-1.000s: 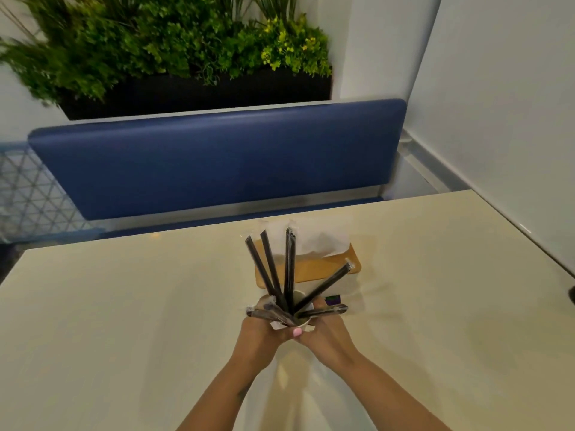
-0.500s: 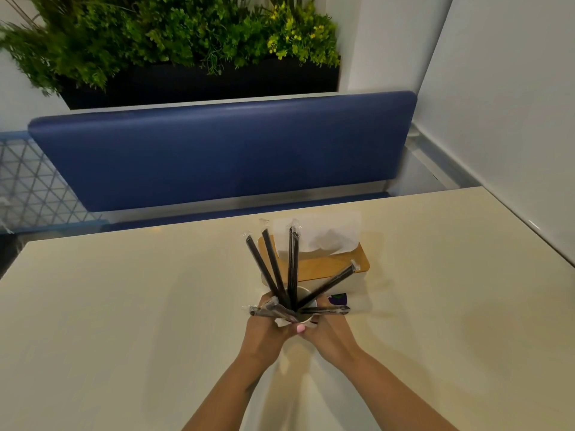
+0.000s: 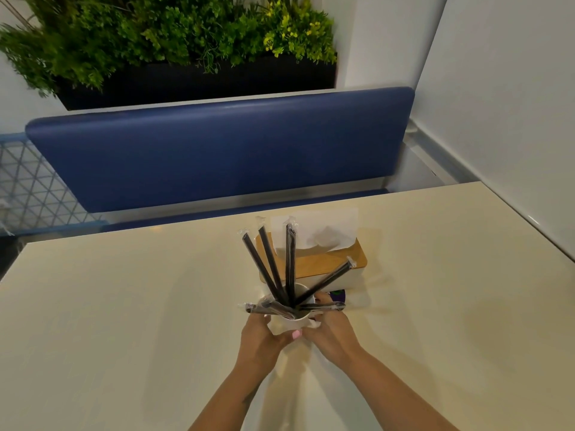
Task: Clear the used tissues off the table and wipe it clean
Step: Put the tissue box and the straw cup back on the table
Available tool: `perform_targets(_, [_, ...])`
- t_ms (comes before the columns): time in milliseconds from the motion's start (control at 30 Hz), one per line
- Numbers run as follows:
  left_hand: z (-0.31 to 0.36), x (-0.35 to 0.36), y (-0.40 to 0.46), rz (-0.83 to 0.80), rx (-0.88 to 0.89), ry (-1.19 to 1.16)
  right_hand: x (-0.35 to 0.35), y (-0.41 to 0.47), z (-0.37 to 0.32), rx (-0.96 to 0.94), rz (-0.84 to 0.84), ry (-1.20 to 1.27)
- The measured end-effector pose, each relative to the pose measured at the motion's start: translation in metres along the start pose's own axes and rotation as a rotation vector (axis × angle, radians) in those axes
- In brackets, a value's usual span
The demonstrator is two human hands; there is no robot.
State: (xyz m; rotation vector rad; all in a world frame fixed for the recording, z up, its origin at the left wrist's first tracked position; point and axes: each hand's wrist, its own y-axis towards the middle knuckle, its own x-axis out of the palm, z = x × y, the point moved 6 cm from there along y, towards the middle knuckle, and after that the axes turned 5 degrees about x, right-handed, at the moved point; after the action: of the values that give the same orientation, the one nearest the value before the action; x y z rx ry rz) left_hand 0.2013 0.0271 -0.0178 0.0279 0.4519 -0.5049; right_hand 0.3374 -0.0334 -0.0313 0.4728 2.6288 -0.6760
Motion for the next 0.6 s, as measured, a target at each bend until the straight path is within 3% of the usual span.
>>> perform_targets(200, [-0.014,0.004,-0.021,0.062,-0.159,0.097,-0.008,-0.001,0.013,0.04,0.075,-0.14])
perform_targets(300, [-0.016,0.018,-0.033,0.008,-0.113,0.175,-0.019,-0.008,0.02,0.08,0.118,-0.132])
perform_targets(600, [0.019,0.091,-0.042,-0.372,-0.02,0.086,-0.068,-0.036,0.047,0.11,0.239,-0.007])
